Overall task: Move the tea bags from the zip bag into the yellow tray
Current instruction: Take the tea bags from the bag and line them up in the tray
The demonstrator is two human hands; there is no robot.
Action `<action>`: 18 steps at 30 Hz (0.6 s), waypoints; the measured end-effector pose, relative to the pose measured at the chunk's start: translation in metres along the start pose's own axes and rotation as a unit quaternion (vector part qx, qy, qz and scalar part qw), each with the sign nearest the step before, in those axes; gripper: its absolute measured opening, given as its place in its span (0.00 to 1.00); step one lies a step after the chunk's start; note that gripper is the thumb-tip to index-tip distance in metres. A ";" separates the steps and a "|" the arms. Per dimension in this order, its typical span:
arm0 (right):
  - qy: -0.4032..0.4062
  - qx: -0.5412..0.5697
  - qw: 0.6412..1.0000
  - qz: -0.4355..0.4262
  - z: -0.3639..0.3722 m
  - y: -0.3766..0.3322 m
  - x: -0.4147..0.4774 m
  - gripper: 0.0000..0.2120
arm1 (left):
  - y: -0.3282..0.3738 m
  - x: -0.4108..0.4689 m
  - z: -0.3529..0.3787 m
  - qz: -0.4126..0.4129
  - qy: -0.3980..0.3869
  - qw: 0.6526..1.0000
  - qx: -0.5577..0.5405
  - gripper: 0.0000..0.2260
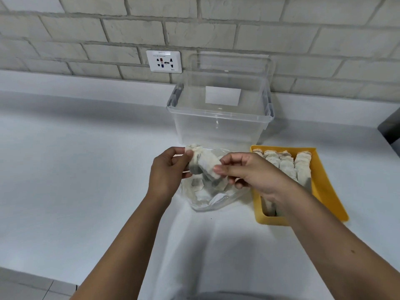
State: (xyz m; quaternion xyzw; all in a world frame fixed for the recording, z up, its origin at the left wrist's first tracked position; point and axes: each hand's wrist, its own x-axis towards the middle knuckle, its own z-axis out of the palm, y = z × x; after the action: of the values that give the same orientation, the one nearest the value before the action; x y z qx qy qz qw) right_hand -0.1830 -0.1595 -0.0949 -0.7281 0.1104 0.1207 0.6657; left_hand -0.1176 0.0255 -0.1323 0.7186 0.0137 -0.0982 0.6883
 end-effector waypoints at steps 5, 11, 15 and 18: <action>0.071 0.082 0.994 0.025 0.013 0.010 0.005 0.06 | 0.001 -0.018 0.025 -0.054 -0.017 0.993 -0.107 0.07; 0.115 0.072 0.990 0.021 0.020 0.020 0.010 0.11 | -0.001 -0.025 0.027 -0.065 -0.020 0.992 -0.106 0.14; 0.127 0.063 0.990 0.011 0.025 0.027 0.022 0.10 | 0.002 -0.015 0.016 -0.032 0.023 0.997 -0.067 0.08; 0.144 -0.011 0.989 0.015 0.024 0.042 0.040 0.04 | 0.005 -0.004 0.001 -0.013 0.059 0.996 -0.063 0.08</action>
State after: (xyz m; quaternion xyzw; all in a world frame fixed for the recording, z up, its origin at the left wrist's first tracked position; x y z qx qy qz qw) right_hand -0.1590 -0.1393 -0.1494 -0.7437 0.2150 0.0261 0.6325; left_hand -0.1213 0.0248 -0.1270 0.6784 0.0699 -0.0631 0.7286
